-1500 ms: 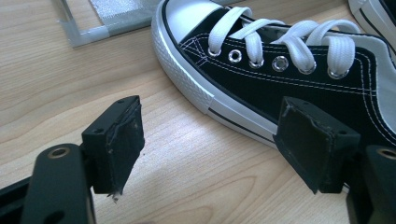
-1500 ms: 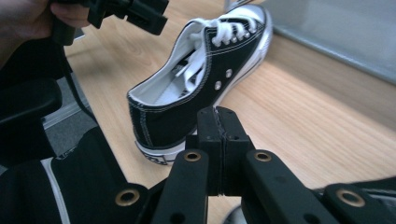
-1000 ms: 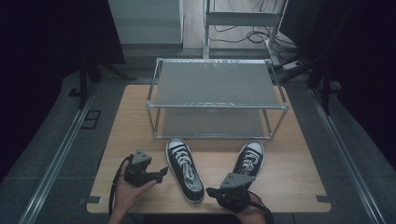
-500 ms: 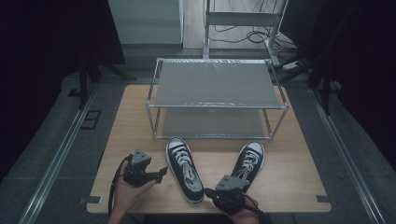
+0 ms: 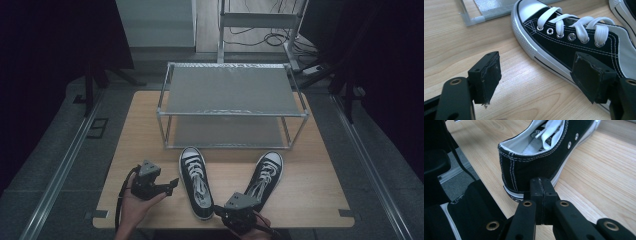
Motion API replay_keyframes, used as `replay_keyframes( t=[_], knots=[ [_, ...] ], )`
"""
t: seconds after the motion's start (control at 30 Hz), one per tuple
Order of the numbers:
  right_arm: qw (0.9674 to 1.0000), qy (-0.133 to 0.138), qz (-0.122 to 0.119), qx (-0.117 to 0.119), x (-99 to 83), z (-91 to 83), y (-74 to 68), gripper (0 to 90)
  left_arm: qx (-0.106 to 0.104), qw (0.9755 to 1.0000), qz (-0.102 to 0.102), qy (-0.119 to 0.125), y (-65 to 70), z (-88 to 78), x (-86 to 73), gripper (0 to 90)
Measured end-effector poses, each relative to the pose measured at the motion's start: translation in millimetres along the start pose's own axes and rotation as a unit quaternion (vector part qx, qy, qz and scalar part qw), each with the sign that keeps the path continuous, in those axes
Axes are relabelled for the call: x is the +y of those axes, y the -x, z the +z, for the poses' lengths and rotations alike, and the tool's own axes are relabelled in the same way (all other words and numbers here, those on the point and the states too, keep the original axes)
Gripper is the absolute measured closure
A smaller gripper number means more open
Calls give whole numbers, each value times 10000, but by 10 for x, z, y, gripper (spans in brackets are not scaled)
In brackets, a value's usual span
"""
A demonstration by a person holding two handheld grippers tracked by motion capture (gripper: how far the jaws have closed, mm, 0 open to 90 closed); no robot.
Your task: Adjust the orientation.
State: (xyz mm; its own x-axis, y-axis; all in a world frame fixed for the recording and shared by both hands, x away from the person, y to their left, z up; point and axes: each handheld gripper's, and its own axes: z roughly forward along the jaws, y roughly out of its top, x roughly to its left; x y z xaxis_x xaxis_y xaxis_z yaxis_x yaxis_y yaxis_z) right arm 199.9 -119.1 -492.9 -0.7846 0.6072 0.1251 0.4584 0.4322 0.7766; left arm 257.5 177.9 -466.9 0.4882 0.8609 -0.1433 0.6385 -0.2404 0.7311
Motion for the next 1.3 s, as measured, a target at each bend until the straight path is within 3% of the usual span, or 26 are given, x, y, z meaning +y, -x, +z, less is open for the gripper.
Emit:
replay_keyframes(
  t=[0.13, 0.47, 0.57, 0.7, 0.73, 1.0, 1.2, 1.27, 1.3],
  knots=[
    [10000, 46, 1, -53, -29, 67, -46, 899, 13, 10000, -22, 14, -13, -20, -1, 236],
    [9995, 71, 96, 294, 7, 222, -167, 899, 7, 9999, -105, 80, -71, -99, 1, 236],
    [9982, 106, 94, 579, 59, 344, -230, 899, 10, 9999, -129, 106, -85, -132, 6, 235],
    [9975, 107, 27, 702, 120, 458, -286, 899, 17, 9997, -172, 156, -113, -167, 8, 235],
    [9964, 112, 48, 837, 151, 518, -300, 899, 29, 9996, -205, 178, -132, -187, 5, 235],
    [9943, 160, 51, 1054, 257, 720, -341, 899, 23, 9995, -246, 208, -160, -213, 3, 235],
    [9941, 178, 19, 1071, 278, 754, -355, 898, -31, 9995, -251, 206, -152, -211, 6, 235],
    [9947, 216, 19, 1009, 286, 704, -337, 897, -48, 9995, -247, 202, -153, -217, 8, 234],
    [9948, 381, 80, 945, 316, 585, -298, 884, -66, 9995, -251, 197, -153, -217, 11, 234]
  ],
)
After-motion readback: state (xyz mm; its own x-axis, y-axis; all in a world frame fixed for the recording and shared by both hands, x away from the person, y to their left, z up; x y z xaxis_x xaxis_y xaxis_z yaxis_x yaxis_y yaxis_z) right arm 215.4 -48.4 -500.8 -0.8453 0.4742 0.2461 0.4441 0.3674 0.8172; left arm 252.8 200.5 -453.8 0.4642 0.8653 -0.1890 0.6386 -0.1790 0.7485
